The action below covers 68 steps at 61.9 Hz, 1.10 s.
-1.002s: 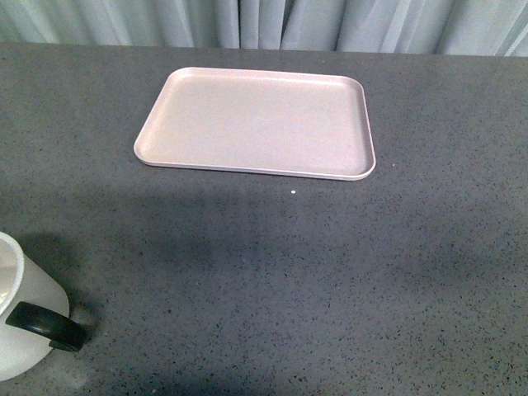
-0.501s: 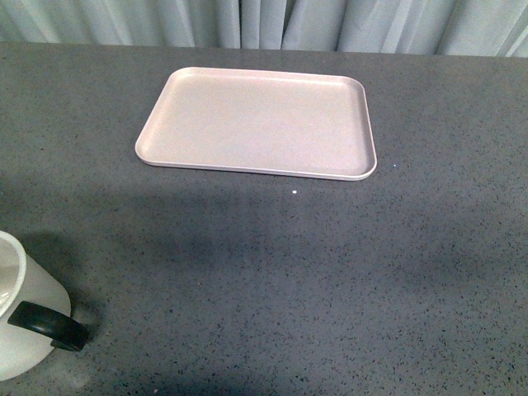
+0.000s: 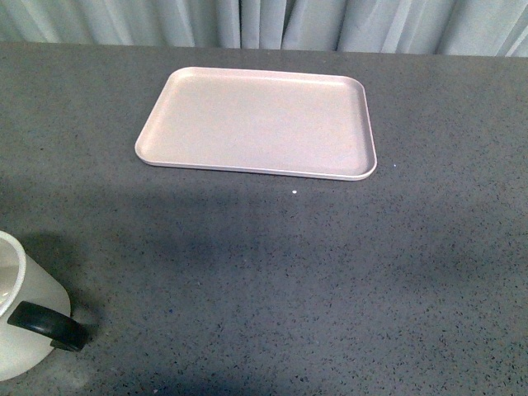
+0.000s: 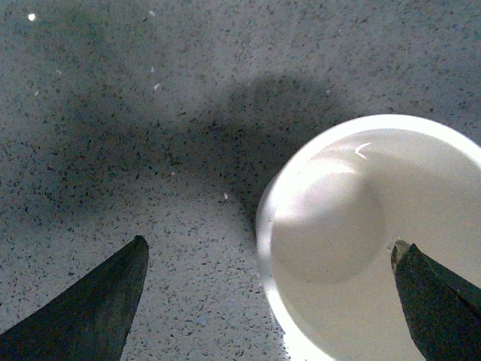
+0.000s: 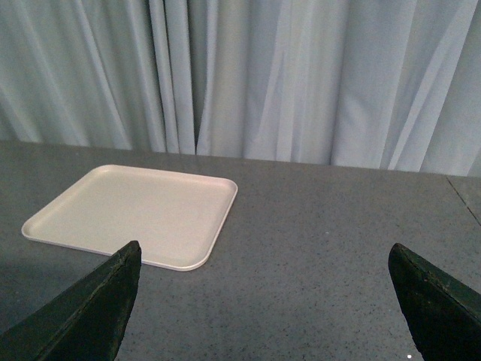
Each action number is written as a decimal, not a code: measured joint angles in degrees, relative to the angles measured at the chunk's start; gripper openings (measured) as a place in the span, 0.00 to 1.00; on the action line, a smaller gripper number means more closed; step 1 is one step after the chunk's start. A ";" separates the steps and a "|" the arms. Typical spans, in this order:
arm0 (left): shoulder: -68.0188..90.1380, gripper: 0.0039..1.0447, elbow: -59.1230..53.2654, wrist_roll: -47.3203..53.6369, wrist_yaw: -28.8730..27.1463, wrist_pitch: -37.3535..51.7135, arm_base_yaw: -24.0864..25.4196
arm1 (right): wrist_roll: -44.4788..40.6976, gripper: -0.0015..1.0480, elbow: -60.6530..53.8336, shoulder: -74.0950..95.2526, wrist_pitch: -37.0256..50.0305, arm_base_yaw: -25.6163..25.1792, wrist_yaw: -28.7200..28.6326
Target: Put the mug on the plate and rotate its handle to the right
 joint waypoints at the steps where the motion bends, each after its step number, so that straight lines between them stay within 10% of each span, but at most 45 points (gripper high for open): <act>1: 0.33 0.91 0.00 0.04 0.00 0.20 0.15 | 0.00 0.91 0.00 0.00 0.00 0.00 0.00; 24: 7.34 0.90 0.11 0.87 -0.11 4.42 1.49 | 0.00 0.91 0.00 0.00 0.00 0.00 -0.02; 57: 7.58 0.07 2.58 -5.55 0.20 1.09 -0.98 | 0.00 0.91 0.00 0.00 0.00 0.00 -0.02; 68: 5.18 0.02 3.96 -8.35 0.52 -2.71 -2.75 | 0.00 0.91 0.00 0.00 0.00 0.00 -0.02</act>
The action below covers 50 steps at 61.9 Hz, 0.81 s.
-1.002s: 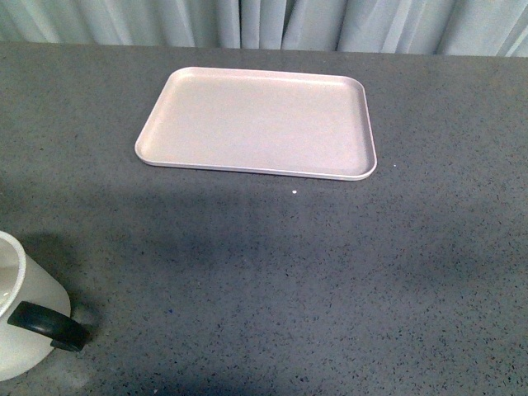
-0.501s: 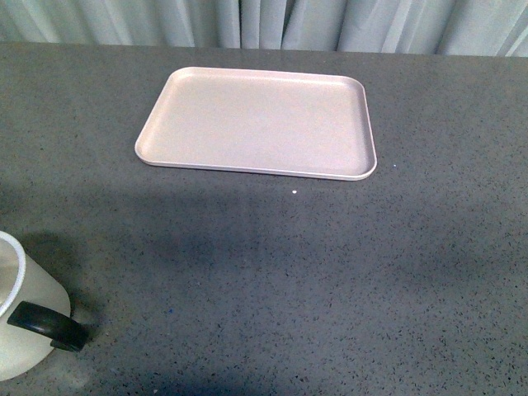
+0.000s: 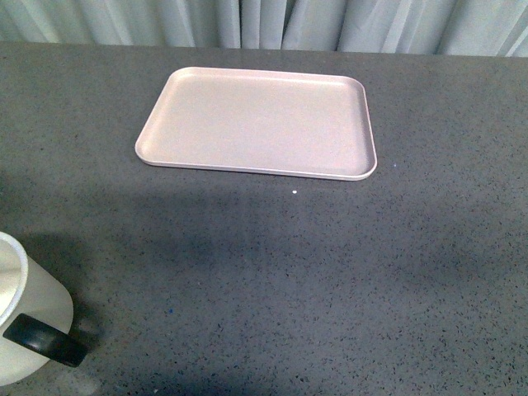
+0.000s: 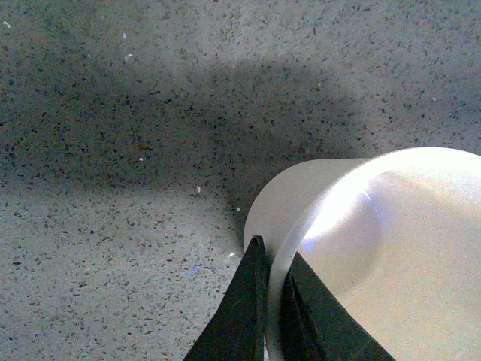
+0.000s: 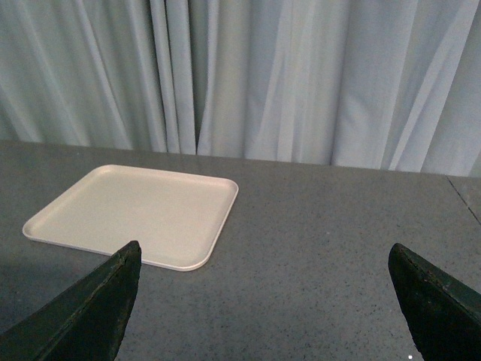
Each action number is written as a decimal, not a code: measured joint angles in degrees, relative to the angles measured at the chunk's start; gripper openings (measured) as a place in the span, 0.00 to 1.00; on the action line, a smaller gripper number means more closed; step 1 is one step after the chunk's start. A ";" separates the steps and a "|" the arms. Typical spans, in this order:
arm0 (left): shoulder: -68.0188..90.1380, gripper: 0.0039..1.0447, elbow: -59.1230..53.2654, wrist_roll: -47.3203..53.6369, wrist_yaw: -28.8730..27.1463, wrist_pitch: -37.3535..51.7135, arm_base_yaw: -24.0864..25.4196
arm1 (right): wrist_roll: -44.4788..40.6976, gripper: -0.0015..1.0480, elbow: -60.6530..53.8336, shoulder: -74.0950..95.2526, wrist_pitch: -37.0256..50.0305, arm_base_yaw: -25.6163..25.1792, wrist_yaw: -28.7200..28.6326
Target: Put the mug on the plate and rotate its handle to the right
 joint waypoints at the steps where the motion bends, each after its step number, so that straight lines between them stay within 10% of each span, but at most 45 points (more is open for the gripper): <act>1: -0.15 0.02 0.13 -0.02 0.02 -0.22 -0.15 | 0.00 0.91 0.00 0.00 0.00 0.00 0.00; 50: 35.67 0.02 48.39 -15.76 -6.67 -5.33 -24.79 | 0.00 0.91 0.00 0.00 0.00 0.00 0.02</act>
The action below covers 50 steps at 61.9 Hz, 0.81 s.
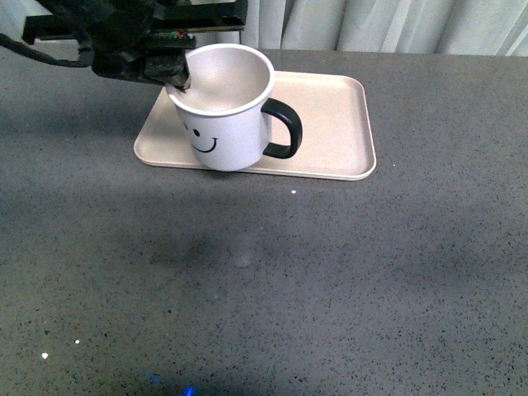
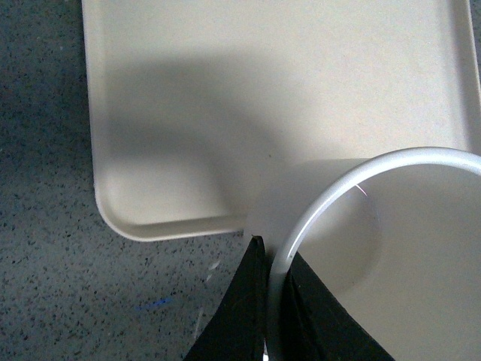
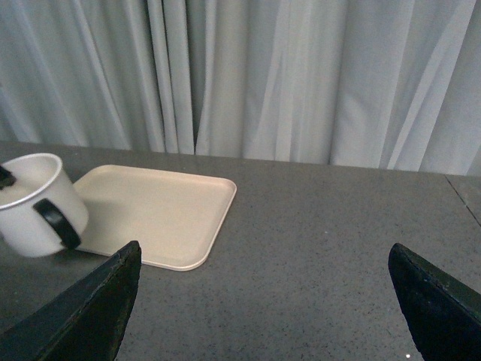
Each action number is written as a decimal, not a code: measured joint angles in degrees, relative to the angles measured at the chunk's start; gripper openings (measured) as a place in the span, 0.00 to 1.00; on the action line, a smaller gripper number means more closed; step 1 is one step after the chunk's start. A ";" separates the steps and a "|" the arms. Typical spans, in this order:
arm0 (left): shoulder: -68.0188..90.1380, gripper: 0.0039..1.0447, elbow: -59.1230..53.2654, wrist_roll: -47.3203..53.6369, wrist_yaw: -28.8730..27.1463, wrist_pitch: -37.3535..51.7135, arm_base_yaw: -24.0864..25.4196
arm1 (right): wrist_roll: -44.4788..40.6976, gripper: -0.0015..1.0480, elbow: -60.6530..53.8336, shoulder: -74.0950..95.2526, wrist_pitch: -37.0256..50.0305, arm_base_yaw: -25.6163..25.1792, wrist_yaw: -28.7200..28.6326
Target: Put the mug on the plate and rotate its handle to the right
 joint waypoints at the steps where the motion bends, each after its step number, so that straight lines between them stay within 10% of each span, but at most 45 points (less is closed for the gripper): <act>1: 0.85 0.02 1.05 0.00 -0.24 -0.39 -0.11 | 0.00 0.91 0.00 0.00 0.00 0.00 -0.02; 50: 15.65 0.02 18.82 0.02 -0.96 -6.21 -1.16 | 0.00 0.91 0.00 0.00 0.00 0.00 -0.02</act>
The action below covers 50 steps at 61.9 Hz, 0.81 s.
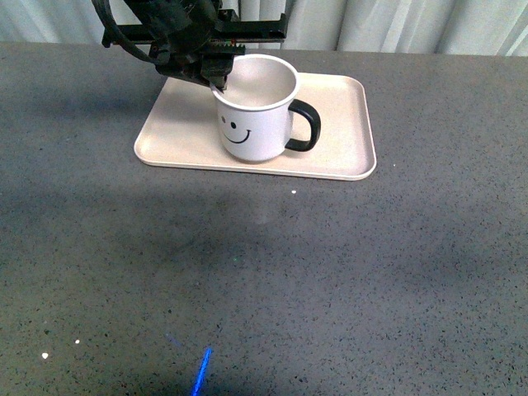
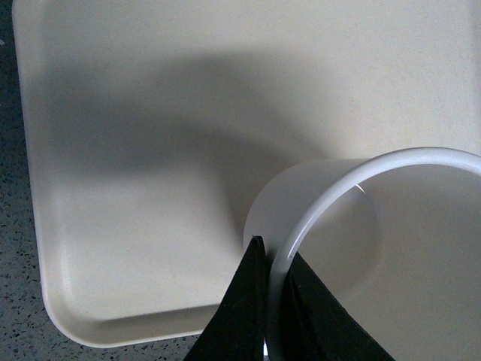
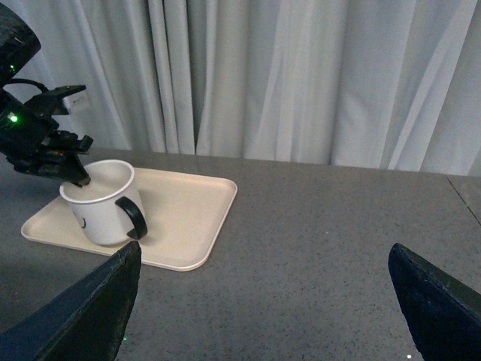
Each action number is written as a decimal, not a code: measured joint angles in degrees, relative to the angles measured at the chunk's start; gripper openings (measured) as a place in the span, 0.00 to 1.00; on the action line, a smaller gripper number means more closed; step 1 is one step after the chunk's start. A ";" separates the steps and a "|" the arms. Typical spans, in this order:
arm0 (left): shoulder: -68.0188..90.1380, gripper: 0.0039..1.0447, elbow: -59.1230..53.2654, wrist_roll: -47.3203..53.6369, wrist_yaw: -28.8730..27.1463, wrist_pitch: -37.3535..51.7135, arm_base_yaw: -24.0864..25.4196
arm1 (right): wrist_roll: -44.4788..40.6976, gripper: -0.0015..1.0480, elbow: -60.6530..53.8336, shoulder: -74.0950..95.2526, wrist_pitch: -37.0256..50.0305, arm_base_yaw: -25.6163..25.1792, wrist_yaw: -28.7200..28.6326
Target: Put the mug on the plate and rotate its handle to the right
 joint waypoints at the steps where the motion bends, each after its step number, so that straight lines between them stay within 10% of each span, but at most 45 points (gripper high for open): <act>1: 0.26 0.02 0.20 0.00 0.00 -0.11 0.00 | 0.02 0.91 0.00 0.00 0.00 0.00 0.00; 30: 3.63 0.03 3.96 -0.02 0.63 -1.46 0.00 | 0.02 0.91 0.00 0.00 0.00 0.00 0.00; 50: 2.03 0.52 1.49 1.86 0.94 2.51 0.02 | 0.02 0.91 0.00 0.00 0.00 0.00 0.02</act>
